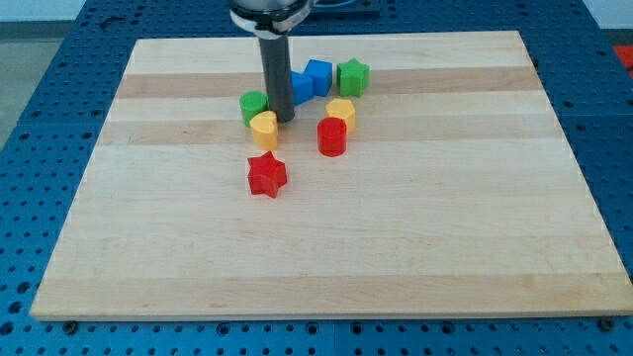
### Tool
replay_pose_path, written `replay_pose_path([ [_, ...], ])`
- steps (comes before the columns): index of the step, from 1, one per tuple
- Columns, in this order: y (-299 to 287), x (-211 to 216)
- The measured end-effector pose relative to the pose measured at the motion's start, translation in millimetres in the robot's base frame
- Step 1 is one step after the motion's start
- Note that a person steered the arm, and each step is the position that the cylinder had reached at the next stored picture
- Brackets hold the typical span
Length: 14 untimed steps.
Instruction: Move yellow heart to red star
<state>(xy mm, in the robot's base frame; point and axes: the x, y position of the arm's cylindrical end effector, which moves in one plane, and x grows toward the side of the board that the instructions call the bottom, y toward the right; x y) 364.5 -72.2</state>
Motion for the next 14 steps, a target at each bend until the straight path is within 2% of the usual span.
replay_pose_path([
  [2,-36,44],
  [5,-73,37],
  [8,-115,50],
  [9,-99,67],
  [10,-50,69],
  [13,-37,68],
  [14,-49,72],
])
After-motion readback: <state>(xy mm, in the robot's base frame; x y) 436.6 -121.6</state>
